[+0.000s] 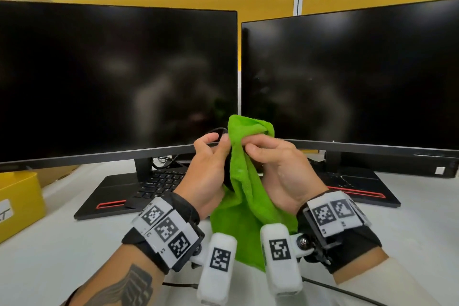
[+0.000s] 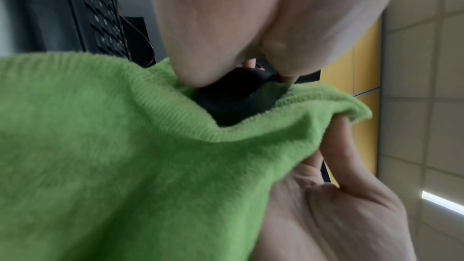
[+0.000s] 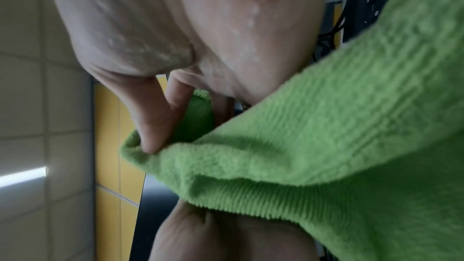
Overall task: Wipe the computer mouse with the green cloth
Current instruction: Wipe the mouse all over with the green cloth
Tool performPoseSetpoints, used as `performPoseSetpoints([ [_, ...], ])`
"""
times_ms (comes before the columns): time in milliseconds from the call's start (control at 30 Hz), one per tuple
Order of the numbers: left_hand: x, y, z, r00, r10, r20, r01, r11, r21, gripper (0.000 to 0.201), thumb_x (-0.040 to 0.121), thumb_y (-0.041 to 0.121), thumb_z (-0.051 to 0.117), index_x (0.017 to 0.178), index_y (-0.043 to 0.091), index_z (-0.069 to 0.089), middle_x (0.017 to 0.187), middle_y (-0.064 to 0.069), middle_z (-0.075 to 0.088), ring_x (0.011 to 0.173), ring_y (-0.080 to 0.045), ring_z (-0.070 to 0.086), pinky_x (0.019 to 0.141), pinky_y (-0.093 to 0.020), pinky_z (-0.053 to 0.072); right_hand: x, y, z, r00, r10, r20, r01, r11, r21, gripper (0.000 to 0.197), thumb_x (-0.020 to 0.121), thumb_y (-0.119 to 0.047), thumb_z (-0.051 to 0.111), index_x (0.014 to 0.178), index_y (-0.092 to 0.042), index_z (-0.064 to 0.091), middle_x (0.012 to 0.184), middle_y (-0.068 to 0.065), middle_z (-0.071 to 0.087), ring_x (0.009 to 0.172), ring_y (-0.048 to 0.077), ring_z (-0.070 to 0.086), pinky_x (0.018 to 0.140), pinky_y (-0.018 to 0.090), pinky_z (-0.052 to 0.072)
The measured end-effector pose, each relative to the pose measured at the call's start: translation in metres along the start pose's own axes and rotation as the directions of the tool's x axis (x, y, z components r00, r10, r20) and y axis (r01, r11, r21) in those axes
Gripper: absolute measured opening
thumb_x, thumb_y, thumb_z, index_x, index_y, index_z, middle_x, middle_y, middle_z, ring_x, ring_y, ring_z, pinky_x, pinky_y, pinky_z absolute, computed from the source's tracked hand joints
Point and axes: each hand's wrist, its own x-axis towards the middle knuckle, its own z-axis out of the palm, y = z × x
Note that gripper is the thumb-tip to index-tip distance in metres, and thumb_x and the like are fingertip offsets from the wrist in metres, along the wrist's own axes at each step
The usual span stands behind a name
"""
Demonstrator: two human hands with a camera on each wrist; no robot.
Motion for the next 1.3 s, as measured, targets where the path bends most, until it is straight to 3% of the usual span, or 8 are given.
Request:
performPoseSetpoints([
  [233, -0.003, 0.001, -0.003, 0.999, 0.024, -0.037, -0.027, 0.995, -0.091, 0.052, 0.096, 0.023, 0.072, 0.139, 0.011, 0.046, 0.093, -0.004, 0.069, 0.063, -0.003, 0.073, 0.055, -0.024, 0.058, 0.003, 0.008, 0.004, 1.000, -0.019, -0.019, 0.017, 0.990, -0.142, 0.036, 0.088, 0.012, 0.064, 0.120, -0.004, 0.061, 0.130, 0.023, 0.067, 0.110, 0.039, 0.070, 0.092, 0.055, 0.059],
  [333, -0.005, 0.003, -0.001, 0.999, 0.037, -0.030, -0.040, 0.996, -0.074, 0.047, 0.093, 0.015, 0.074, 0.133, 0.008, 0.050, 0.108, -0.012, 0.072, 0.078, -0.011, 0.076, 0.065, -0.029, 0.063, 0.005, 0.008, 0.004, 0.993, 0.031, -0.117, -0.033, 0.999, -0.018, 0.063, 0.070, 0.005, 0.068, 0.130, -0.006, 0.055, 0.130, 0.033, 0.064, 0.110, 0.049, 0.069, 0.097, 0.067, 0.055],
  [500, -0.004, 0.001, -0.005, 0.995, 0.096, 0.025, -0.096, 0.995, 0.025, 0.037, 0.092, -0.018, 0.064, 0.118, 0.008, 0.061, 0.118, -0.010, 0.072, 0.093, -0.015, 0.074, 0.080, -0.027, 0.062, 0.008, 0.003, 0.001, 0.962, 0.041, -0.271, -0.007, 0.992, 0.125, 0.055, 0.070, -0.012, 0.060, 0.124, -0.001, 0.066, 0.126, 0.036, 0.065, 0.124, 0.058, 0.059, 0.108, 0.077, 0.040],
  [733, -0.005, 0.001, -0.011, 0.968, 0.243, 0.056, -0.249, 0.941, 0.230, 0.043, 0.076, -0.008, 0.087, 0.112, 0.005, 0.066, 0.110, -0.010, 0.078, 0.095, -0.019, 0.074, 0.089, -0.030, 0.064, 0.005, 0.001, 0.001, 0.959, -0.022, -0.283, 0.002, 0.997, -0.073, 0.024, 0.101, -0.017, 0.061, 0.118, -0.001, 0.069, 0.116, 0.027, 0.074, 0.102, 0.038, 0.071, 0.098, 0.058, 0.055],
  [933, -0.002, 0.003, -0.024, 0.975, 0.087, 0.205, -0.190, 0.805, 0.561, 0.094, 0.055, 0.031, 0.103, 0.134, 0.026, 0.053, 0.135, 0.009, 0.061, 0.121, -0.009, 0.060, 0.100, -0.028, 0.053, 0.009, -0.003, 0.000, 0.900, -0.175, -0.400, 0.077, 0.965, -0.250, 0.068, 0.068, -0.049, 0.071, 0.101, 0.010, 0.063, 0.093, 0.033, 0.065, 0.086, 0.032, 0.062, 0.098, 0.069, 0.048],
  [1000, 0.000, 0.000, -0.027, 0.963, -0.045, 0.265, -0.120, 0.809, 0.575, 0.098, 0.051, 0.036, 0.101, 0.136, 0.023, 0.053, 0.133, 0.003, 0.068, 0.121, -0.015, 0.068, 0.105, -0.038, 0.056, 0.011, -0.004, -0.001, 0.865, -0.206, -0.458, 0.082, 0.958, -0.277, 0.071, 0.070, -0.055, 0.068, 0.095, 0.012, 0.063, 0.090, 0.030, 0.066, 0.085, 0.037, 0.066, 0.093, 0.063, 0.054],
  [1133, 0.005, -0.005, -0.030, 0.928, -0.071, 0.367, -0.188, 0.760, 0.622, 0.019, 0.092, 0.017, 0.080, 0.108, 0.007, 0.078, 0.104, -0.009, 0.083, 0.096, -0.017, 0.077, 0.099, -0.047, 0.059, 0.011, -0.009, -0.007, 0.797, -0.297, -0.526, 0.073, 0.912, -0.404, 0.047, 0.105, -0.034, 0.049, 0.069, -0.006, 0.056, 0.070, 0.009, 0.054, 0.067, 0.022, 0.048, 0.064, 0.035, 0.040],
  [1300, 0.000, -0.008, -0.021, 0.927, -0.133, 0.351, -0.075, 0.851, 0.520, 0.026, 0.108, 0.016, 0.056, 0.104, -0.008, 0.067, 0.097, -0.023, 0.072, 0.094, -0.029, 0.066, 0.100, -0.060, 0.054, 0.012, -0.010, -0.018, 0.751, -0.335, -0.569, 0.087, 0.905, -0.417, 0.052, 0.111, -0.017, 0.033, 0.059, -0.013, 0.032, 0.059, 0.005, 0.043, 0.056, 0.015, 0.039, 0.044, 0.015, 0.034],
])
